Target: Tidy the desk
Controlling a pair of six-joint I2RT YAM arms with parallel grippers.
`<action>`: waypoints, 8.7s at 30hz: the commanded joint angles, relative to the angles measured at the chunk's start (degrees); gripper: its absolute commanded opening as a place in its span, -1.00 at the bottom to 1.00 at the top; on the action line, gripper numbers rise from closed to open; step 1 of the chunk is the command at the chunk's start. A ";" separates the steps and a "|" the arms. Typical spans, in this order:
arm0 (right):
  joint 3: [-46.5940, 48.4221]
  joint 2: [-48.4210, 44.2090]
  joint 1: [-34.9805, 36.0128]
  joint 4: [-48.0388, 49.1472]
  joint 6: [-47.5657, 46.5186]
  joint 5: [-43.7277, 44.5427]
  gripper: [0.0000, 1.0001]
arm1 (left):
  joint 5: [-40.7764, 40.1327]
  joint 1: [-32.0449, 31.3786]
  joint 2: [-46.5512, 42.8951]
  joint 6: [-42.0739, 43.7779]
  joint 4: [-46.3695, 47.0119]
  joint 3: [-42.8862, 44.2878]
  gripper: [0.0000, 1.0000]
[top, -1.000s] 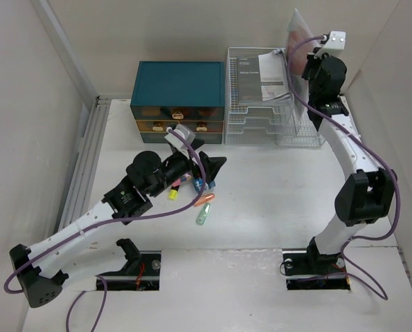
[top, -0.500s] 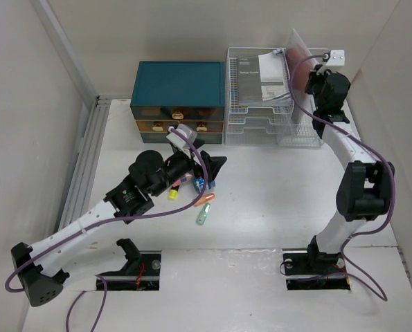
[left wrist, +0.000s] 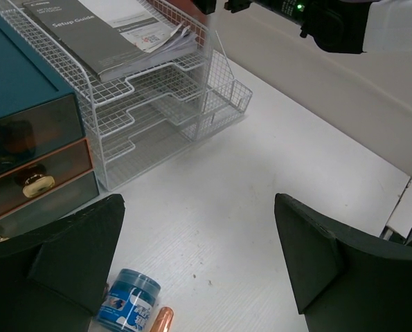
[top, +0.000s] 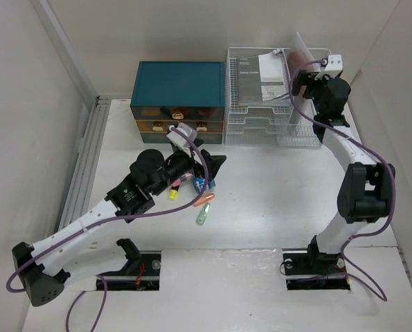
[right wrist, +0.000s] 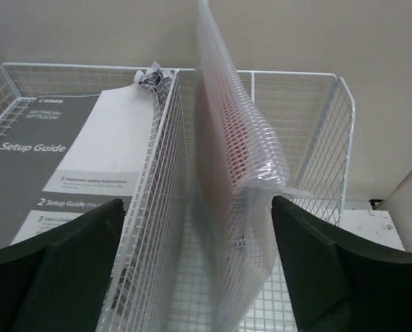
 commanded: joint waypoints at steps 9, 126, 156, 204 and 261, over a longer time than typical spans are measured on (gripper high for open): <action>-4.11 -21.91 -0.30 -4.84 -3.68 4.18 1.00 | -12.32 2.09 1.17 -6.16 3.87 -1.85 0.74; 13.35 -15.63 26.87 -42.03 -1.06 -19.90 -1.00 | 8.93 35.14 19.52 -15.76 3.16 6.32 0.18; 16.54 -11.22 18.95 -40.37 9.41 -35.65 -1.00 | -3.20 31.89 36.15 -7.23 0.70 18.37 0.08; 38.60 9.60 33.97 -48.10 9.94 -10.35 -1.00 | -5.13 27.50 21.12 -7.76 -3.78 5.36 -0.57; 16.20 -12.46 43.30 -36.24 10.64 30.01 -0.34 | -5.22 28.37 35.71 -8.28 -2.64 17.65 -0.53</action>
